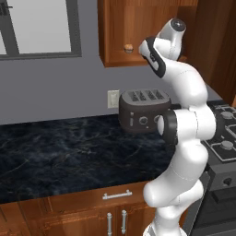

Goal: Pick the tangerines from the cabinet and place them in one bowl. Pick the lemon wedge from the sink and place it in the other bowl.

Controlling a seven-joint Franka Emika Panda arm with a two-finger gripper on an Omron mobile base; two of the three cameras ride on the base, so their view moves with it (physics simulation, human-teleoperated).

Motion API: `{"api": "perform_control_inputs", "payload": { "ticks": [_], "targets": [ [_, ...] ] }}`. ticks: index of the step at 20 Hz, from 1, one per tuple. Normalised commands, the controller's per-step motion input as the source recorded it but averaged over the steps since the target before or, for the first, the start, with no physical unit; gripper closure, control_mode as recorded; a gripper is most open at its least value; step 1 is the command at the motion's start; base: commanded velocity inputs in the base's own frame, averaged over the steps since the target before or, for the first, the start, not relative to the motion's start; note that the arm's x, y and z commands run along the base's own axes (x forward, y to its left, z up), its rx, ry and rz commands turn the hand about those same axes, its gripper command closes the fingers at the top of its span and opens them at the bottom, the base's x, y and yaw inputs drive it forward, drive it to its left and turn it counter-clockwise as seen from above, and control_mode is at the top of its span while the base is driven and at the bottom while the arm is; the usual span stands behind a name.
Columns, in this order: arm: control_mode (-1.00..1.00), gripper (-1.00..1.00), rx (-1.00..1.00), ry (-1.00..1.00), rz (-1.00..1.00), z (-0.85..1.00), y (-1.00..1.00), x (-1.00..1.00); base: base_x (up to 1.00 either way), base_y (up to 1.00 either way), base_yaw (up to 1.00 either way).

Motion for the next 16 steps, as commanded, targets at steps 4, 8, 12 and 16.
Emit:
{"api": "perform_control_inputs", "payload": {
  "ticks": [4,8,12,16],
  "targets": [
    [-1.00,-1.00,0.00,0.05,0.00,0.00,0.00,0.12,0.00,0.00,0.00],
    [-1.00,-1.00,0.00,0.04,0.00,0.00,0.00,0.23,0.00,0.00,0.00],
    [-1.00,-1.00,0.00,0.03,0.00,0.00,0.00,0.33,0.00,0.00,0.00],
    [-1.00,-1.00,0.00,0.02,0.00,0.00,0.00,0.34,0.00,0.00,0.00]
  ]
}}
